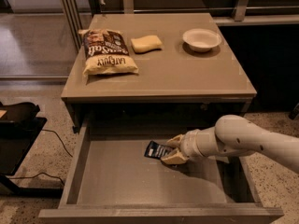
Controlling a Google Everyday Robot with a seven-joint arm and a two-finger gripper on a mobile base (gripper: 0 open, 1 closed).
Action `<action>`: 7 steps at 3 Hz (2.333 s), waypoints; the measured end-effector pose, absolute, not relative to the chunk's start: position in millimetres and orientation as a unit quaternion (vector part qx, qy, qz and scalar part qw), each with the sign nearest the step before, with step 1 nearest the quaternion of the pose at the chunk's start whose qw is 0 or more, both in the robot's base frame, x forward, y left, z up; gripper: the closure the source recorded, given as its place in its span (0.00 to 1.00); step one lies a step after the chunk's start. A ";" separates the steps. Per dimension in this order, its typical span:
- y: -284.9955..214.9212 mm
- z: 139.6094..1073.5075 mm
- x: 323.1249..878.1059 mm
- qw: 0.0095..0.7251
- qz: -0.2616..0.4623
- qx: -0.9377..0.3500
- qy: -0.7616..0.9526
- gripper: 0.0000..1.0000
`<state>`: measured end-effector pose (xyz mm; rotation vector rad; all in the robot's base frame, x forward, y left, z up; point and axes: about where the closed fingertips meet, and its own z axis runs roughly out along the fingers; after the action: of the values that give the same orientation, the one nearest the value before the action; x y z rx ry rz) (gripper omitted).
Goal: Pick rxbar blueberry from top drawer and place on counter
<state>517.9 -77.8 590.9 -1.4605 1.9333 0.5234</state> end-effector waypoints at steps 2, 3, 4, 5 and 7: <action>-76.2 595.4 512.7 0.317 0.208 -0.558 0.738 1.00; -74.2 620.0 509.3 0.294 0.217 -0.567 0.739 1.00; -71.8 669.3 508.8 0.286 0.225 -0.578 0.730 1.00; -72.2 725.7 513.2 0.295 0.215 -0.590 0.720 1.00; -100.9 831.5 536.2 0.339 0.176 -0.582 0.718 1.00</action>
Offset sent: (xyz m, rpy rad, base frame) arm -0.0112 0.0003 0.0122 0.0033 0.0500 0.0166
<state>536.2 -100.9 831.5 -1.5151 1.8697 0.4570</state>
